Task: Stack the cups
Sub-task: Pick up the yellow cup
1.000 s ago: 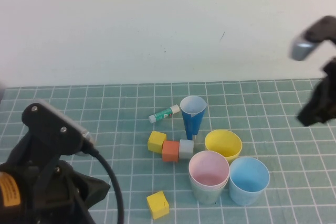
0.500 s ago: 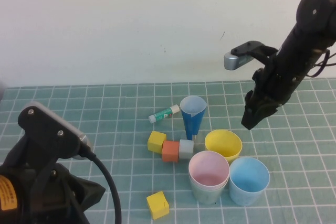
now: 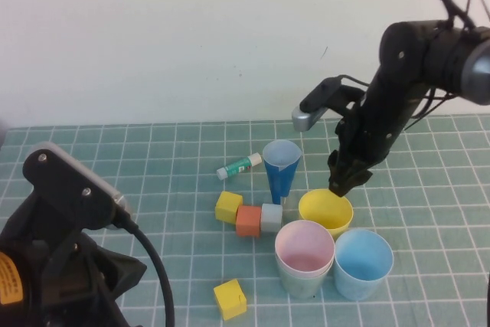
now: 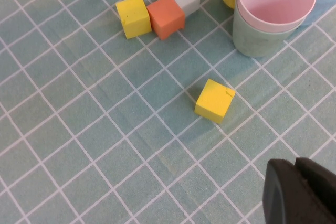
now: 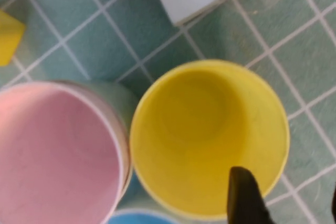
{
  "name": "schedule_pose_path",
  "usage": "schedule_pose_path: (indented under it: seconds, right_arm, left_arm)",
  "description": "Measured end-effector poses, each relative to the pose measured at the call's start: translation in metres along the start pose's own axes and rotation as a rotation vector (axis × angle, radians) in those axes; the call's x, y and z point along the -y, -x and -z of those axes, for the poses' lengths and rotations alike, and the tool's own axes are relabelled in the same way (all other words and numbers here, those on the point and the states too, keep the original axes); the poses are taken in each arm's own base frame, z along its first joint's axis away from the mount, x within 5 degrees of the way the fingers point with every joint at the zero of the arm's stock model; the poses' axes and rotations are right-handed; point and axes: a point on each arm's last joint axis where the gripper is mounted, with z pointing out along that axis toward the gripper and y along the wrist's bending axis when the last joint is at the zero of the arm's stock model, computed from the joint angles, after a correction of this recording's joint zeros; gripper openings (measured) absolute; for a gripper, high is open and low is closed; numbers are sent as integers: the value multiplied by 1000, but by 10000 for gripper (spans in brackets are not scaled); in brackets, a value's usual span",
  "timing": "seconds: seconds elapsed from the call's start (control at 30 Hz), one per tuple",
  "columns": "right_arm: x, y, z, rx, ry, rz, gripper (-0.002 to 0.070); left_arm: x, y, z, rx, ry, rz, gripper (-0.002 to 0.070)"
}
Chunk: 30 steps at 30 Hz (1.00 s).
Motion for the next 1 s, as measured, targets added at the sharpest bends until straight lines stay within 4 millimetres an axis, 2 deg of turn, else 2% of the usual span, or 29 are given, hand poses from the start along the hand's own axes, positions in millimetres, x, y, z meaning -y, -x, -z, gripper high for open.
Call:
schedule_pose_path:
  seconds: [0.17, 0.3, 0.43, 0.7, 0.77, 0.8, 0.87, 0.9, 1.0]
  right_arm:
    - [1, 4, -8, 33, -3, -11, 350]
    - [10, 0, -9, 63, 59, -86, 398]
    - [15, -7, -27, 17, 102, -96, 431]
    - [20, -10, -61, -24, 134, -110, 428]
    - [22, -9, -65, -17, 126, -114, 375]
    - [22, -9, -65, -16, 125, -112, 317]
    - [22, -8, -64, -13, 124, -98, 159]
    - [22, -8, -63, -12, 125, -92, 113]
    - [24, -5, -57, -9, 105, -76, 34]
  left_arm:
    - [0, -1, 0, -6, 0, 1, 1]
    - [-1, -1, 0, -12, 8, -6, 1]
    - [-2, -1, 0, -13, 22, -21, 1]
    - [-3, -1, 0, -14, 29, -15, 1]
    - [-3, -1, 0, -15, 29, -15, 1]
    - [-3, -1, 0, -17, 30, -17, 1]
    - [-3, -2, 0, -19, 30, -16, 1]
    - [-3, -2, 0, -21, 31, -18, 1]
    - [-3, -2, 0, -21, 31, -18, 0]
